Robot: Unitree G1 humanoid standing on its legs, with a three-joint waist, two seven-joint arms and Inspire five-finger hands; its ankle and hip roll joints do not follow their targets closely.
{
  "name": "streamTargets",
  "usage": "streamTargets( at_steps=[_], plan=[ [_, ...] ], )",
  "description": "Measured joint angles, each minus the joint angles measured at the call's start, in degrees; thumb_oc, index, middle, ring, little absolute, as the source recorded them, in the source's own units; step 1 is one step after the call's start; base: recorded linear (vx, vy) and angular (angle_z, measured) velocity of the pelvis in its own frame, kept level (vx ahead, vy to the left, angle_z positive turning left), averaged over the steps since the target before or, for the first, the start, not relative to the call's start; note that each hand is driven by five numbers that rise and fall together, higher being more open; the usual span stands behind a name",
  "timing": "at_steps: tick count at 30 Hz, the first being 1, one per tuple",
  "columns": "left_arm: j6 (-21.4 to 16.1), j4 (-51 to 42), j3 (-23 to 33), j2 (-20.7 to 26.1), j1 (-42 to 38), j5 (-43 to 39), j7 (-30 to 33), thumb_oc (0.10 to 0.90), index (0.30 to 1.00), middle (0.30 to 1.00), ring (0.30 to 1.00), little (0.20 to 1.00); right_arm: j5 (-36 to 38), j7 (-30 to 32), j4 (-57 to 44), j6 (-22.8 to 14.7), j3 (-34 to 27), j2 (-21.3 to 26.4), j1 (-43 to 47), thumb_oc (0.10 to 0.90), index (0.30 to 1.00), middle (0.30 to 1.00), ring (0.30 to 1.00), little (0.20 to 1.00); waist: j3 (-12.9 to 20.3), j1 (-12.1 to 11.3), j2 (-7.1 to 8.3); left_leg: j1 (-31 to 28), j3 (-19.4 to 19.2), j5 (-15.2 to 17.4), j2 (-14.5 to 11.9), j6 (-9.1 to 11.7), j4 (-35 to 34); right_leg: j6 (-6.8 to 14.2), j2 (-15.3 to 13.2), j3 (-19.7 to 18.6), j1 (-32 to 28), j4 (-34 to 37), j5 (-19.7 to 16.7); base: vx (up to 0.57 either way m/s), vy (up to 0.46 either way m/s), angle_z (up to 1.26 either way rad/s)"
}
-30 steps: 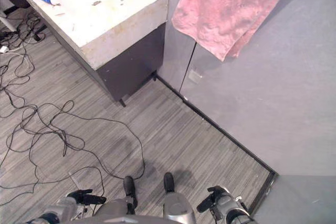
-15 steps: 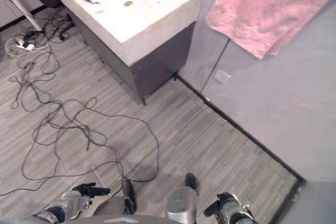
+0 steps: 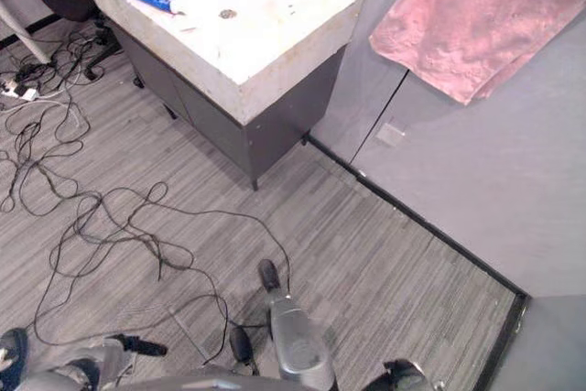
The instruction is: Organize the bathroom.
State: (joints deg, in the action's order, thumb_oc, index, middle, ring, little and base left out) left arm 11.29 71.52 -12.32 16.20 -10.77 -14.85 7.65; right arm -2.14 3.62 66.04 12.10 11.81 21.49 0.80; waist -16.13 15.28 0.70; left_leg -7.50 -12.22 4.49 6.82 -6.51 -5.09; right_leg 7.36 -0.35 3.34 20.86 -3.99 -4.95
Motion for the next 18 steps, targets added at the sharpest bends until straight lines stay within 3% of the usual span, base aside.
streamTargets(
  at_steps=[2,3,4,5,6,7,8,9,10,11,13,14,16,17,18],
  plan=[
    [-0.2,-1.0,0.0,-1.7,0.7,0.0,0.1,0.800,0.900,0.900,0.900,0.900,0.0,-0.9,1.0,0.2,0.0,0.5,-0.1,0.800,0.900,0.900,0.900,0.900,1.0,0.3,-0.98,-2.1,-1.0,2.4,-0.3,0.2,0.0,-1.4,0.3,3.9,-0.1,-1.2,-0.5,0.30,0.023,-0.25],
    [-0.2,-1.0,0.0,-1.7,0.7,0.0,0.1,0.800,0.900,0.900,0.900,0.900,0.0,-0.9,1.0,0.2,0.0,0.5,-0.1,0.800,0.900,0.900,0.900,0.900,1.0,0.3,-0.98,-2.1,-1.0,2.4,-0.3,0.2,0.0,-1.4,0.3,3.9,-0.1,-1.2,-0.5,0.33,-0.052,-0.25],
    [-0.4,-0.9,-0.3,-3.2,1.9,0.0,0.3,0.800,0.900,0.900,0.900,0.900,0.0,-1.4,1.3,-0.1,0.0,1.2,-0.8,0.800,0.900,0.900,0.900,0.900,2.5,0.6,-3.24,-3.1,-0.8,6.0,-1.9,3.4,3.6,-5.4,1.5,4.1,-2.5,-2.1,-4.0,0.22,-0.073,-0.01],
    [-0.5,-0.6,-0.2,-3.2,1.4,0.0,0.4,0.800,0.900,0.900,0.900,0.900,0.0,-1.7,1.3,-0.2,0.1,1.2,-1.2,0.800,0.900,0.900,0.900,0.900,2.6,0.5,-3.25,-3.2,-0.7,7.0,-2.4,4.7,5.6,-9.3,1.8,4.2,-3.7,-1.6,-5.1,0.41,-0.117,0.06],
    [-1.2,0.0,-0.1,-3.2,0.5,1.0,0.4,0.800,0.900,0.900,0.900,0.900,0.3,-1.5,1.6,-0.1,0.0,0.6,-0.4,0.800,0.900,0.900,0.900,0.900,2.8,0.2,-3.30,-0.4,-0.7,9.1,-3.9,9.9,15.6,-10.3,1.9,4.5,-6.8,1.8,-4.3,0.29,-0.058,0.14],
    [-1.4,0.5,0.3,-3.2,0.1,1.8,1.0,0.800,0.900,0.900,0.900,0.900,0.4,-1.5,1.7,-0.1,0.1,0.2,0.3,0.800,0.900,0.900,0.900,0.900,3.6,-0.1,-2.80,6.0,-1.3,9.1,-5.8,14.6,32.5,-10.9,1.8,3.9,-9.6,3.8,-3.6,0.33,-0.044,-0.04],
    [-1.3,0.5,0.4,-3.4,0.0,1.8,1.0,0.800,0.900,0.900,0.900,0.900,0.3,-1.4,0.5,-0.8,1.0,0.8,0.4,0.800,0.900,0.900,0.900,0.900,4.3,-0.6,-3.42,10.6,-1.3,6.7,-8.1,16.7,43.9,-11.9,2.2,3.4,-11.2,4.0,-2.9,0.20,0.014,-0.23],
    [-1.2,0.4,0.4,-3.6,0.2,1.8,1.0,0.800,0.900,0.900,0.900,0.900,0.4,-1.2,0.0,-1.4,1.3,1.2,0.7,0.800,0.900,0.900,0.900,0.900,4.7,-1.0,-3.86,13.4,-0.7,4.7,-9.3,17.5,50.3,-12.3,2.8,2.6,-12.2,3.8,-2.5,0.20,0.052,-0.44],
    [-0.9,0.0,0.4,-3.6,0.0,1.7,1.6,0.800,0.900,0.900,0.900,0.900,0.4,-0.4,-0.5,-1.5,1.3,1.3,2.8,0.800,0.900,0.900,0.900,0.900,5.0,-1.4,-4.28,20.6,2.3,0.1,-9.8,17.5,63.6,-12.9,3.1,0.9,-12.9,3.3,-1.4,0.21,0.087,-0.65],
    [-0.8,-0.2,0.4,-3.4,0.1,1.7,2.0,0.800,0.900,0.900,0.900,0.900,0.5,-0.2,-0.5,-1.6,1.3,1.2,4.3,0.800,0.900,0.900,0.900,0.900,5.1,-2.4,-4.39,22.8,2.5,-0.9,-10.4,16.1,67.0,-12.6,2.9,-0.8,-13.4,3.2,-1.2,0.24,0.139,-0.89],
    [0.0,-0.3,0.5,-3.3,0.1,0.9,2.6,0.800,0.900,0.900,0.900,0.900,0.6,-0.1,-0.7,-2.1,1.4,1.2,6.0,0.800,0.900,0.900,0.900,0.900,4.8,-2.7,-3.50,25.5,3.4,-1.3,-12.2,15.1,63.4,-12.2,2.8,-3.6,-15.6,3.6,-0.7,0.22,0.194,-0.77],
    [0.4,-0.1,1.6,-3.2,0.1,-0.4,3.1,0.800,0.900,0.900,0.900,0.900,0.6,0.1,-0.6,-2.2,1.5,1.1,6.3,0.800,0.900,0.900,0.900,0.900,4.9,-2.9,-3.12,25.1,3.8,-1.8,-14.4,14.2,55.3,-12.3,2.9,-4.9,-17.4,4.2,-0.4,0.15,0.192,-0.60],
    [0.6,-0.1,2.1,-2.5,0.5,-1.4,4.1,0.800,0.900,0.900,0.900,0.900,0.9,1.0,-0.5,-2.4,2.0,1.1,6.8,0.800,0.900,0.900,0.900,0.900,4.8,-3.0,-2.46,24.1,5.6,-2.7,-16.2,13.5,40.8,-12.2,3.4,-7.0,-18.4,4.6,0.2,0.19,0.316,-0.75],
    [0.7,-0.1,2.1,-2.2,0.1,-1.5,4.7,0.800,0.900,0.900,0.900,0.900,0.9,1.6,-0.5,-2.4,2.1,1.2,6.9,0.800,0.900,0.900,0.900,0.900,4.6,-2.6,-2.15,25.2,7.1,-3.5,-17.3,13.7,37.4,-12.2,3.6,-8.1,-18.9,4.7,0.5,0.26,0.466,-0.66],
    [1.0,0.0,2.5,-1.5,-0.1,-3.1,5.6,0.800,0.900,0.900,0.900,0.900,1.7,2.2,0.7,-2.6,1.6,0.8,6.6,0.800,0.900,0.900,0.900,0.900,5.1,-2.4,-1.62,22.8,11.2,-4.9,-16.4,15.0,23.2,-10.7,4.0,-10.1,-19.2,4.8,1.1,0.22,0.381,-0.57]
  ],
)
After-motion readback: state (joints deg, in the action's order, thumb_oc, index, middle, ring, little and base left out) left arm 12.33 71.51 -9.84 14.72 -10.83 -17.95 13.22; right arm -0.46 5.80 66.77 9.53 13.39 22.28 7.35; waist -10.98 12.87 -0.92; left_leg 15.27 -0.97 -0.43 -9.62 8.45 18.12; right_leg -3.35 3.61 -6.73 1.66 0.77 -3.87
